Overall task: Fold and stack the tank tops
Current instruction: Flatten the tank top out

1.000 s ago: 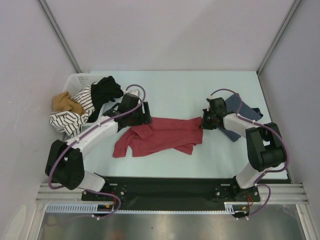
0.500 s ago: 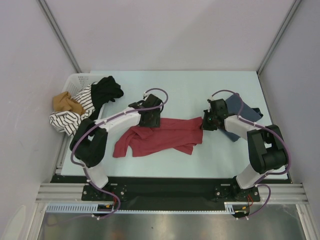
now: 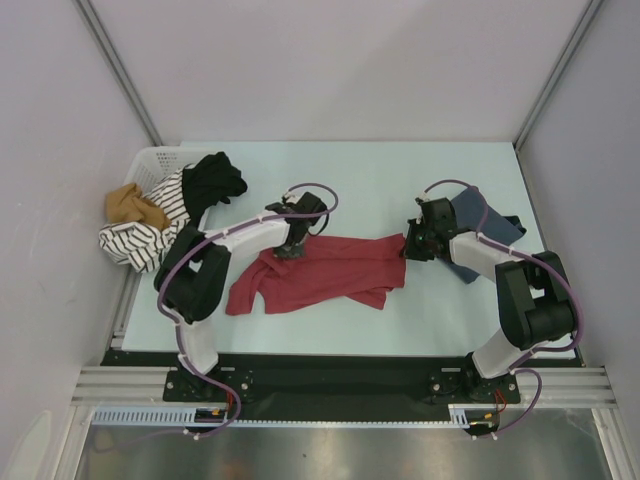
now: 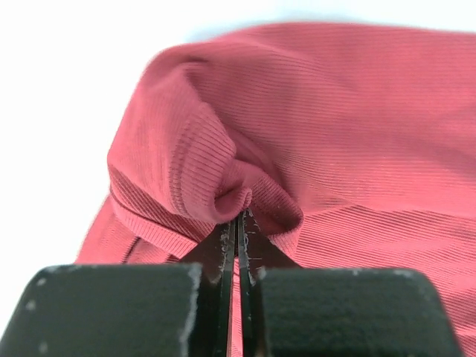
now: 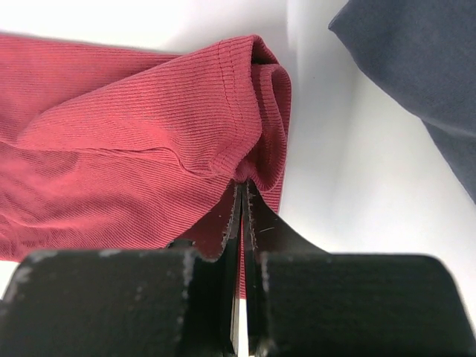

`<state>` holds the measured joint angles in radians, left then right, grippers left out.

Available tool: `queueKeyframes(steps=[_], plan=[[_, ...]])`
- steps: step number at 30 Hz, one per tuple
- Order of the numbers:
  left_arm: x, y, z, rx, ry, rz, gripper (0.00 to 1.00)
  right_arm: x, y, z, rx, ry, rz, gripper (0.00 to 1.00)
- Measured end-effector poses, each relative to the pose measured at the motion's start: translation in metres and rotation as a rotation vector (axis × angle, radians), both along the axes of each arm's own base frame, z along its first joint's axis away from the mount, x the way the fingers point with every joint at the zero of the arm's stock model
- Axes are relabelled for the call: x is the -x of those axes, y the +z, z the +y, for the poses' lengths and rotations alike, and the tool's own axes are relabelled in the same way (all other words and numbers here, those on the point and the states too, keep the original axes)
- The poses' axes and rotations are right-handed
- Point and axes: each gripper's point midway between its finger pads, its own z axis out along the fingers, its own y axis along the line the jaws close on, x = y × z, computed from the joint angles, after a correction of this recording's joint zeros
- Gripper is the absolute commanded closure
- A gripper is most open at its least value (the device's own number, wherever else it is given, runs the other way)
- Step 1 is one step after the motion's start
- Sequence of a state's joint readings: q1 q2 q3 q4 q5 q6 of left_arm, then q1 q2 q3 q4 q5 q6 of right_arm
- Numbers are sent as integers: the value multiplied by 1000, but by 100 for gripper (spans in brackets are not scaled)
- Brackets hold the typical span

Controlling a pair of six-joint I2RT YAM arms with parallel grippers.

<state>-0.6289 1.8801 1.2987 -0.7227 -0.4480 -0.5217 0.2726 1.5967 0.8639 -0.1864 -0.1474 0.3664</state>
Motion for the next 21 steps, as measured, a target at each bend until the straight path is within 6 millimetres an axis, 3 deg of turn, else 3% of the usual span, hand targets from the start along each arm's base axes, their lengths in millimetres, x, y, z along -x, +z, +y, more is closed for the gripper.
queueKeyframes(steps=[5,11,12,14,15,18,21], plan=[[-12,19,26,89,72,-40,100,0,0,0,-5,-4,-5,100],[-41,70,120,219,329,-221,99,3,-3,0,-16,-17,-5,100],[-45,77,135,236,370,-255,79,3,-3,0,-18,-19,-7,100],[-50,84,152,254,412,-290,51,3,-3,0,-21,-20,-13,100],[-52,85,158,258,426,-300,31,3,-2,1,-23,-20,-16,100],[-52,84,156,248,430,-297,18,2,-1,2,-28,-20,-21,100],[-46,83,131,206,364,-278,19,1,0,3,-33,-20,-23,100]])
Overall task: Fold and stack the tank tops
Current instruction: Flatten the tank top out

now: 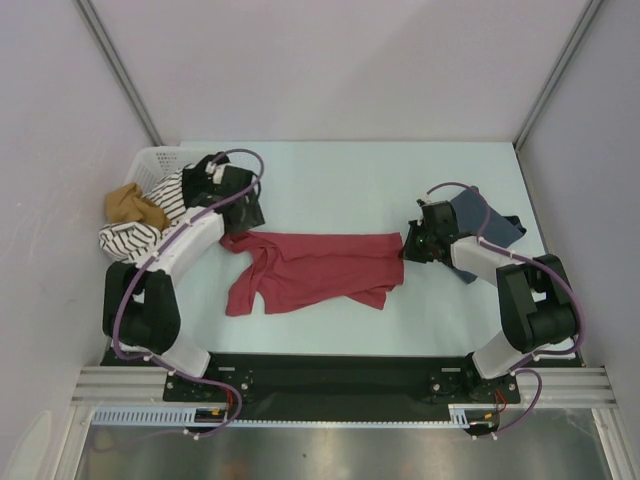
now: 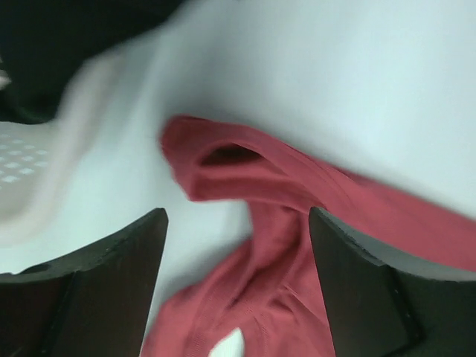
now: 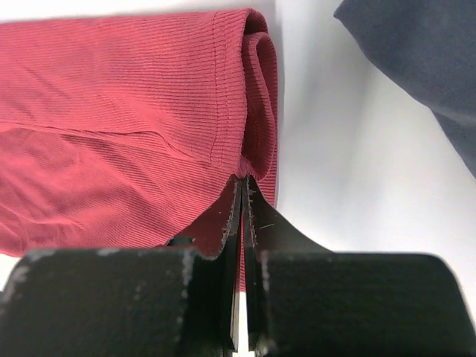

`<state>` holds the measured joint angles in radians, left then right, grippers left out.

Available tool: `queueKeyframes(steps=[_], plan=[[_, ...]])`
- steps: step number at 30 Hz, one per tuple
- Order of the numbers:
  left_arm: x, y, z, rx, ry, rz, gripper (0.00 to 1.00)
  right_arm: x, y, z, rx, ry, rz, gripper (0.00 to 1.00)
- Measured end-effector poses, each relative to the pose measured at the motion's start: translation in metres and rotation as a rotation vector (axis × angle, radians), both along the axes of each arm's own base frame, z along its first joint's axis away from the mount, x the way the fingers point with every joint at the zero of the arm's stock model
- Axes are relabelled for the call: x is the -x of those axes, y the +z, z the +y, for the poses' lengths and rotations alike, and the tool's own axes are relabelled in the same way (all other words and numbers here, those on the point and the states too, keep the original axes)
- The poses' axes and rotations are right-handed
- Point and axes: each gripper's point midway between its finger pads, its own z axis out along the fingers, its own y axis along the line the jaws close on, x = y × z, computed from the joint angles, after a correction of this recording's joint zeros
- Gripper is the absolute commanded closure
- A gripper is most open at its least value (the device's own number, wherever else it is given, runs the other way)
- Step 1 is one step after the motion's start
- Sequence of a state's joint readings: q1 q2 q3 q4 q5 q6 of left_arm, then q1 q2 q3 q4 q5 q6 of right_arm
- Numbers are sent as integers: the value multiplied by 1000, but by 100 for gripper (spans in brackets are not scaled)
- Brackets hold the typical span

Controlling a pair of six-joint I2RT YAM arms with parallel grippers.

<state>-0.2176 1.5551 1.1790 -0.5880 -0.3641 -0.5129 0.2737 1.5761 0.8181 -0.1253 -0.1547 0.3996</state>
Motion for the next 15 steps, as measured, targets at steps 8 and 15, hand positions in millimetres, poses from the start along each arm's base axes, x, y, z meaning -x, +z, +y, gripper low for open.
queueKeyframes(steps=[8,15], plan=[[24,-11,-87,61,-256,11,26,0,1,3,-7,5,-2,70],[38,-32,-103,142,-314,49,24,0,4,3,-3,0,-18,50]])
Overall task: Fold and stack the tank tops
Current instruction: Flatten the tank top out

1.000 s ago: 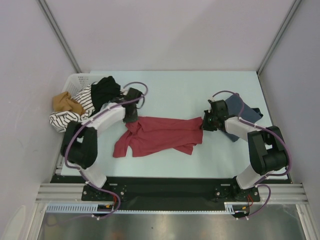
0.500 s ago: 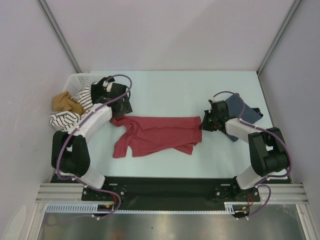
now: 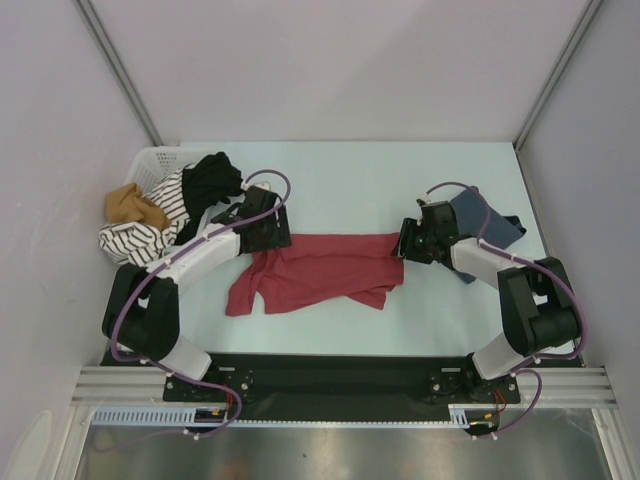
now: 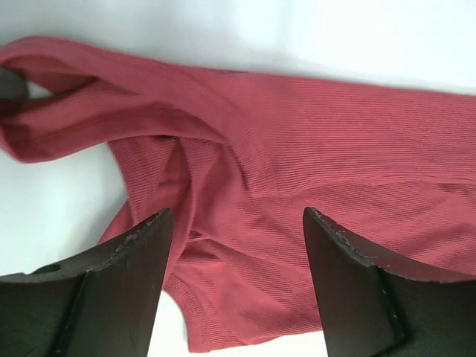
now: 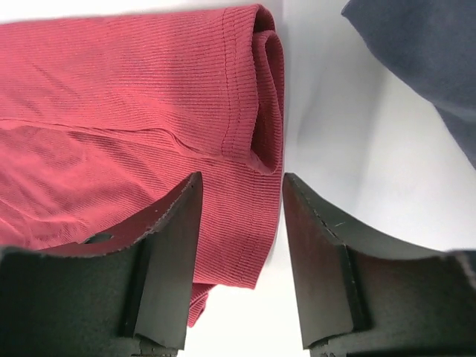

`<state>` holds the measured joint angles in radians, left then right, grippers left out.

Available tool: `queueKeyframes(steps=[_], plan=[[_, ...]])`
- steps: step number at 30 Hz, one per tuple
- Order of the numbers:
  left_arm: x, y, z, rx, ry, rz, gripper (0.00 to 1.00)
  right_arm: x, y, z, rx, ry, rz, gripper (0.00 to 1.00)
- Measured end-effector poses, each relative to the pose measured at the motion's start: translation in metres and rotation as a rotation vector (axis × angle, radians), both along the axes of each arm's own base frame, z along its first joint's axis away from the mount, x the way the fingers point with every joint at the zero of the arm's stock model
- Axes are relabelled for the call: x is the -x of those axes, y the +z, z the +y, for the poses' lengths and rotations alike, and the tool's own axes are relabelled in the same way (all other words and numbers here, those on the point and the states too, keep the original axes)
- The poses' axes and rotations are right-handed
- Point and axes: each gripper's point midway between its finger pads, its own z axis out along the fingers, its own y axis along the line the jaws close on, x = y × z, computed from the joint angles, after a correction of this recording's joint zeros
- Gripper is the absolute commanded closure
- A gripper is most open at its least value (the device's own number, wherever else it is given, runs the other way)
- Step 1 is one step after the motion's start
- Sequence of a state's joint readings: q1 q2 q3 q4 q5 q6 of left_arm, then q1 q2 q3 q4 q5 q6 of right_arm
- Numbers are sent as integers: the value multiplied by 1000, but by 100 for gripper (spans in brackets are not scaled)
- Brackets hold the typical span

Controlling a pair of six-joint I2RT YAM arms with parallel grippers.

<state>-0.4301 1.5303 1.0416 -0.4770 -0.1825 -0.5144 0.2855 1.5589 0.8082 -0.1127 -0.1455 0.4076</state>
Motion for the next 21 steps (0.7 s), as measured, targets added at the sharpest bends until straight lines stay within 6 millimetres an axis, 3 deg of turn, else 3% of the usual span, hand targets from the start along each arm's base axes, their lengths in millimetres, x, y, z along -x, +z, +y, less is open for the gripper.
queueKeyframes(steps=[3,4,10,12,13,14,21], plan=[[-4,4,-9,36,-20,-19,25,-2,2,0,0,-1,-11,55],[-5,5,-12,45,-26,-26,26,-2,2,0,0,-1,-13,63],[-9,3,-25,89,-61,-33,30,-6,0,2,-4,2,-20,68],[-10,-2,-28,94,-69,-25,31,-5,-5,3,-1,6,-9,79],[-10,-4,-29,95,-71,-19,34,-5,-7,4,2,8,-5,94],[-9,-7,-30,96,-74,-12,34,-4,-8,4,6,16,-4,100],[0,-27,-31,88,-86,38,40,-4,-7,7,3,22,-9,100]])
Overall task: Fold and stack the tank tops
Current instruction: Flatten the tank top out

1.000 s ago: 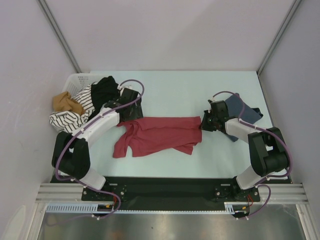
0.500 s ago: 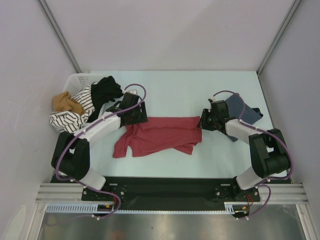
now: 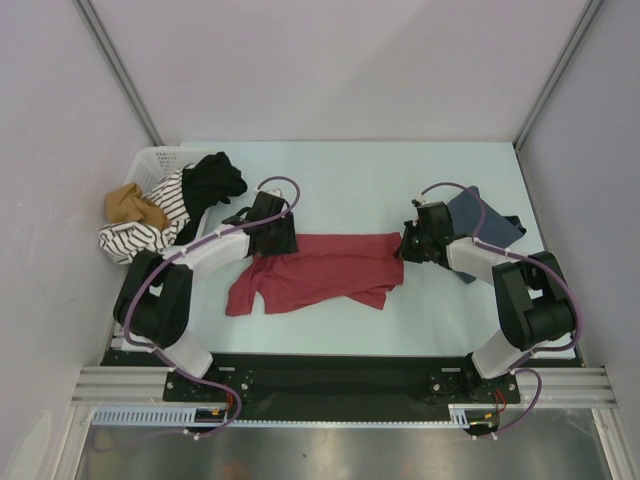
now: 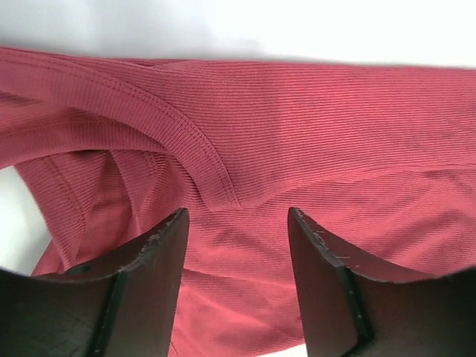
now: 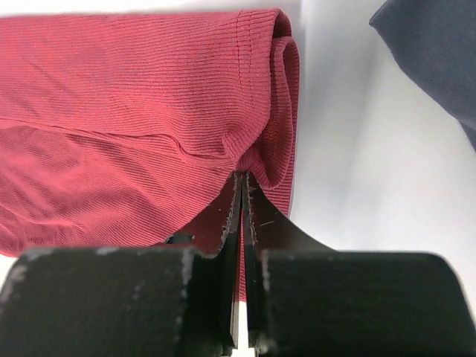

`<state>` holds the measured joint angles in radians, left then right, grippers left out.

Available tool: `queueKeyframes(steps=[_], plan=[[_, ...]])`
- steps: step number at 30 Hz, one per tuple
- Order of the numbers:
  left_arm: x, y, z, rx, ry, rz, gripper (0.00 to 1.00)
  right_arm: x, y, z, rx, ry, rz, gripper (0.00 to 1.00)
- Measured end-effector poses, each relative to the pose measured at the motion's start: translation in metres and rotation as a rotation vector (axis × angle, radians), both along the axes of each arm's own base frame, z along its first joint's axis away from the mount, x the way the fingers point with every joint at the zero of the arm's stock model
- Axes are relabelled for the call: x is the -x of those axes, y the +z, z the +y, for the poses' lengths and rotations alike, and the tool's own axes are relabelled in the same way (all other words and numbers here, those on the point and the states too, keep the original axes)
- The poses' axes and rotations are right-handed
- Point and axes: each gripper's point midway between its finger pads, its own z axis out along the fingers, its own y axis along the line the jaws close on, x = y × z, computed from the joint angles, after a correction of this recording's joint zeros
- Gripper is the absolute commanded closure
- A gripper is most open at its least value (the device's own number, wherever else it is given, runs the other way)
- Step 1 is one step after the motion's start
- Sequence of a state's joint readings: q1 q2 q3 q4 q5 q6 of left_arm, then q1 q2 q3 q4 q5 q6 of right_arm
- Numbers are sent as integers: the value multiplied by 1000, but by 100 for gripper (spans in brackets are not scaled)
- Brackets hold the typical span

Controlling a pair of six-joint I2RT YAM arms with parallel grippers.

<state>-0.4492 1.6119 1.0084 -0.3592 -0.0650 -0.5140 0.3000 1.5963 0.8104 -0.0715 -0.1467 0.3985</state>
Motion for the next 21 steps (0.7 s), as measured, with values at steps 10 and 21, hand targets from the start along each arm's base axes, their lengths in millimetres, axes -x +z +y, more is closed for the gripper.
queueKeyframes(steps=[10,21], plan=[[6,-32,-6,6,-21,69,62,0,0,0,0,0,0,100],[5,-37,-5,-7,-20,75,100,0,0,0,2,-1,-2,100]])
